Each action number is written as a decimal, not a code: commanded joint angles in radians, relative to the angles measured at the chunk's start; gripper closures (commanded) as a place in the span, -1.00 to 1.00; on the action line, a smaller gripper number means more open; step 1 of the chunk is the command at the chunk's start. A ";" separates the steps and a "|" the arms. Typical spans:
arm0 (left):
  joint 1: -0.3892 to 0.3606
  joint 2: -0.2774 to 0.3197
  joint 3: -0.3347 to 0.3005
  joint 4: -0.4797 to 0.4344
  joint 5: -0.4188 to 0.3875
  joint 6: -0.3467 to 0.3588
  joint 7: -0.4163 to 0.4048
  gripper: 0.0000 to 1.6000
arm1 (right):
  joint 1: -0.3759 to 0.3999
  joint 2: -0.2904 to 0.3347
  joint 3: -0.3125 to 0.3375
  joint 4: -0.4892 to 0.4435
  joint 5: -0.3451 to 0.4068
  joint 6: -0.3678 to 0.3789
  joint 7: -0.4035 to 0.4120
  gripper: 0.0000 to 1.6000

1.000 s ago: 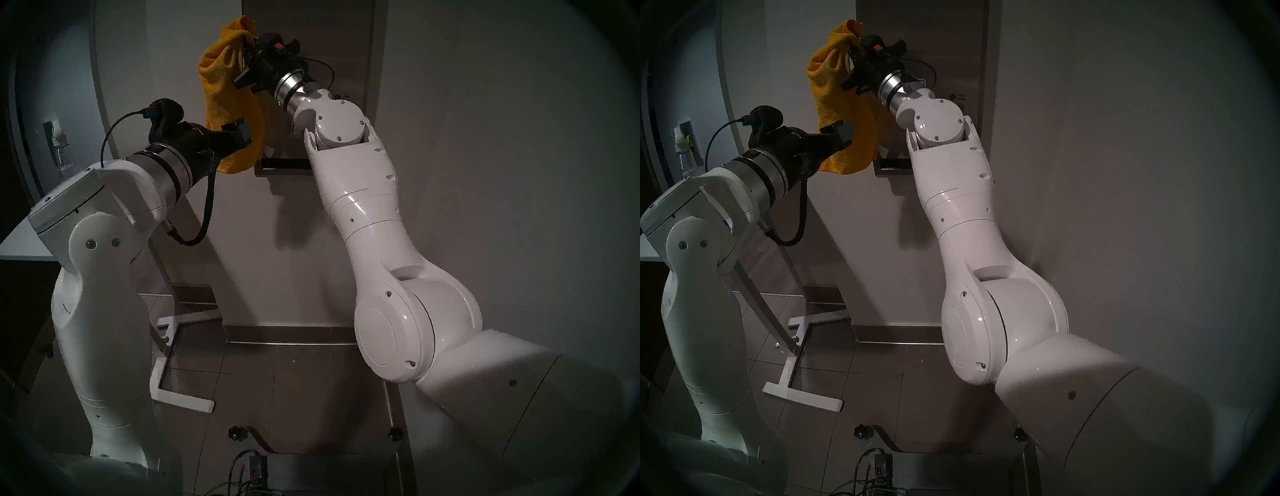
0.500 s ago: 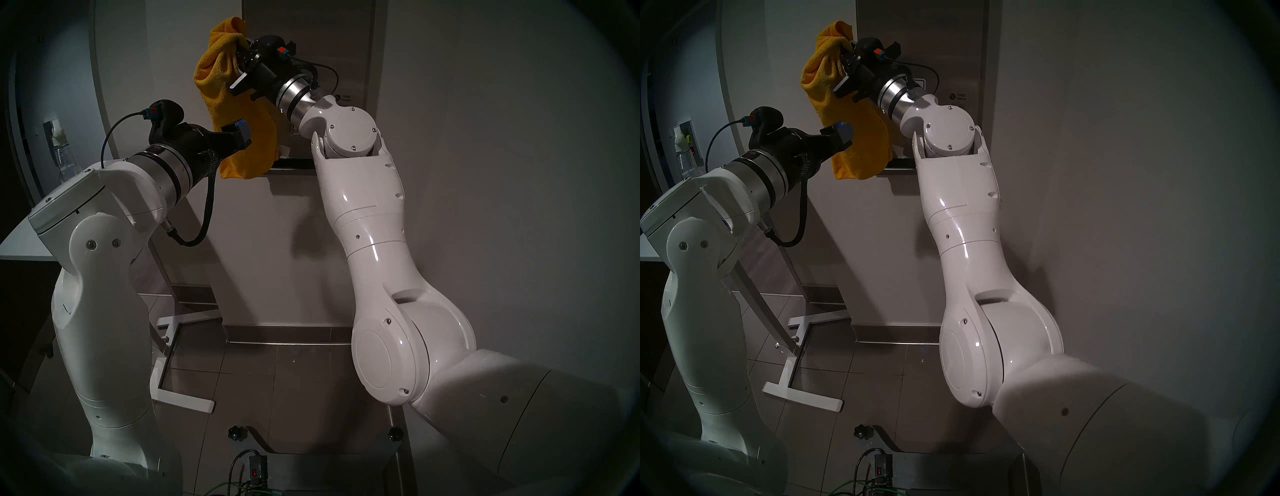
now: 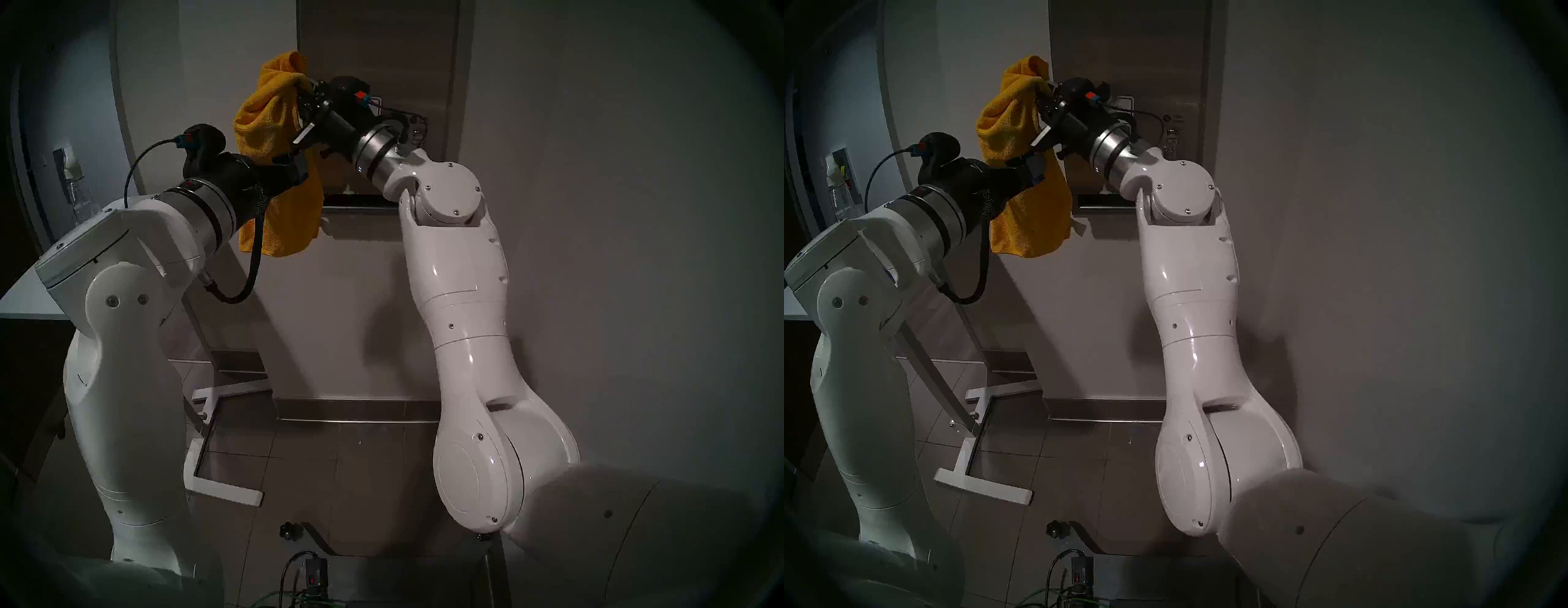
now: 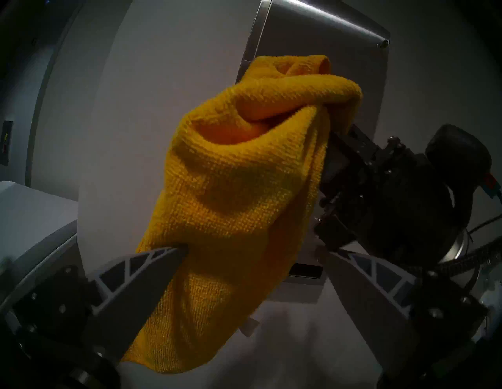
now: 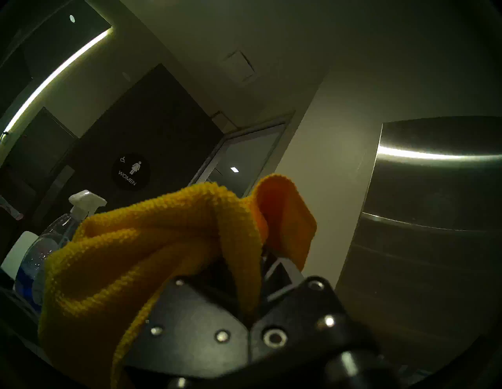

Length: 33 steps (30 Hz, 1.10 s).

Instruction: Pick up the cloth and wipe the surface

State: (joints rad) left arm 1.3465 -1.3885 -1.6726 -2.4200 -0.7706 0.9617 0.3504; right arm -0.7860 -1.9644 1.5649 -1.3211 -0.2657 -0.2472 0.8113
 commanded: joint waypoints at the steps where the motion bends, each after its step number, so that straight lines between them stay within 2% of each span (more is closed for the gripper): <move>1: -0.022 0.000 -0.003 -0.023 0.001 -0.008 -0.001 -1.00 | 0.051 -0.030 -0.011 -0.118 0.057 -0.007 0.048 1.00; 2: -0.021 0.000 -0.003 -0.023 0.001 -0.008 -0.002 -1.00 | 0.060 -0.035 -0.015 -0.120 0.065 -0.009 0.059 1.00; 3: -0.021 0.000 -0.003 -0.023 0.001 -0.008 -0.002 -1.00 | 0.052 -0.039 -0.018 -0.166 0.070 -0.003 0.069 1.00; 4: -0.021 0.000 -0.004 -0.023 0.001 -0.009 -0.002 -1.00 | 0.076 -0.042 -0.020 -0.124 0.079 -0.010 0.077 1.00; 5: -0.021 0.000 -0.004 -0.023 0.001 -0.009 -0.002 -1.00 | 0.065 -0.043 -0.025 -0.175 0.082 -0.002 0.088 1.00; 11: -0.022 0.000 -0.004 -0.023 0.001 -0.009 -0.002 -1.00 | 0.075 -0.043 -0.034 -0.221 0.124 0.023 0.140 1.00; 14: -0.022 0.000 -0.004 -0.023 0.001 -0.009 -0.002 -1.00 | 0.056 -0.043 -0.035 -0.290 0.141 0.052 0.171 1.00; 19: -0.024 0.000 -0.005 -0.023 0.001 -0.010 -0.002 -1.00 | 0.044 -0.036 -0.022 -0.329 0.168 0.101 0.212 1.00; 24: -0.026 0.000 -0.004 -0.023 0.002 -0.011 -0.002 -1.00 | 0.010 -0.025 -0.008 -0.385 0.186 0.173 0.252 1.00; 33: -0.032 0.000 -0.004 -0.023 0.002 -0.013 -0.003 -1.00 | -0.147 0.005 -0.018 -0.519 0.173 0.356 0.327 1.00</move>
State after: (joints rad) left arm 1.3464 -1.3886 -1.6764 -2.4208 -0.7691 0.9603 0.3496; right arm -0.8288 -1.9806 1.5648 -1.7361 -0.0930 -0.0021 1.1104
